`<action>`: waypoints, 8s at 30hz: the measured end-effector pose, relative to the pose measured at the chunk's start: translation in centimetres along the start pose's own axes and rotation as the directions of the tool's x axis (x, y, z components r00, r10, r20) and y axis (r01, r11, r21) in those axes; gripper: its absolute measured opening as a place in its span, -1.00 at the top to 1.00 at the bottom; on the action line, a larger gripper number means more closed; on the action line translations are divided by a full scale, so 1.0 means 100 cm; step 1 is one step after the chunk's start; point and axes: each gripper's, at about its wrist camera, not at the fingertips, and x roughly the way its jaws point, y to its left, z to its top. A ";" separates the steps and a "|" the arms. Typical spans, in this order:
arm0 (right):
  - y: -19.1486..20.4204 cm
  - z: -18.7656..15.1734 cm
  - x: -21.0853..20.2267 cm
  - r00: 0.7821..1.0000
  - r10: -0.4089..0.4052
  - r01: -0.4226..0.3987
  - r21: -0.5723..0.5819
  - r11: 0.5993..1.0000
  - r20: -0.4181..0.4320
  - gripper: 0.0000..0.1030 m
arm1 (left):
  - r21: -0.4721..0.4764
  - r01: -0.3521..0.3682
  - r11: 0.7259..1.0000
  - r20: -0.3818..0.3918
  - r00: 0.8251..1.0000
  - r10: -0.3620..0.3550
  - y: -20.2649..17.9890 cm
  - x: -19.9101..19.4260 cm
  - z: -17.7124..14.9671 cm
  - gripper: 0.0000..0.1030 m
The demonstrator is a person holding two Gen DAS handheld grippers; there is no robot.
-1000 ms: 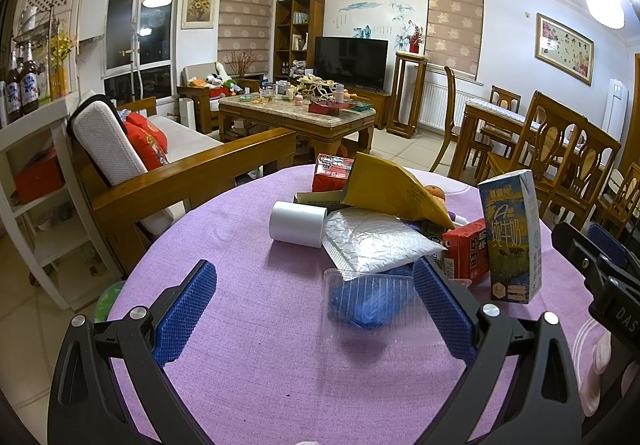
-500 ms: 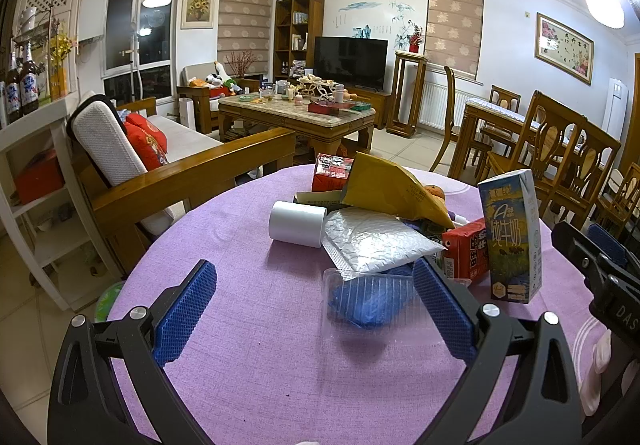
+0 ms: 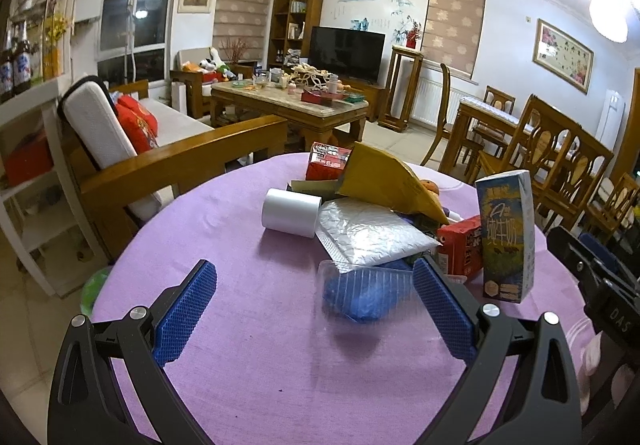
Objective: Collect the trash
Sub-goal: 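Grasp the white paper cup with the left tool while the right tool grasps the white milk carton, then carry the cup and carton over the black trash bin with both tools, then open the left tool to drop the cup while the right tool drops the carton, then grasp the yellow snack wrapper with the left tool while the right tool grasps the red milk box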
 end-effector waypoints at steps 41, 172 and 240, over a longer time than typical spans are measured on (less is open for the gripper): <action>0.018 0.019 0.099 0.949 0.121 -0.154 -0.092 0.984 -0.291 0.17 | 0.008 0.211 0.978 -0.295 0.934 -0.199 0.060 0.122 0.047 -0.05; -0.379 -0.083 -0.127 0.874 -0.275 0.382 0.217 0.898 -0.400 0.18 | 0.523 0.741 0.423 -0.637 0.669 -0.384 -0.452 0.047 -0.115 0.23; 0.011 0.038 0.105 0.895 0.146 -0.258 -0.223 0.940 -0.420 -0.89 | 0.760 0.395 0.516 -0.318 0.919 -0.235 -0.083 0.130 0.065 -0.83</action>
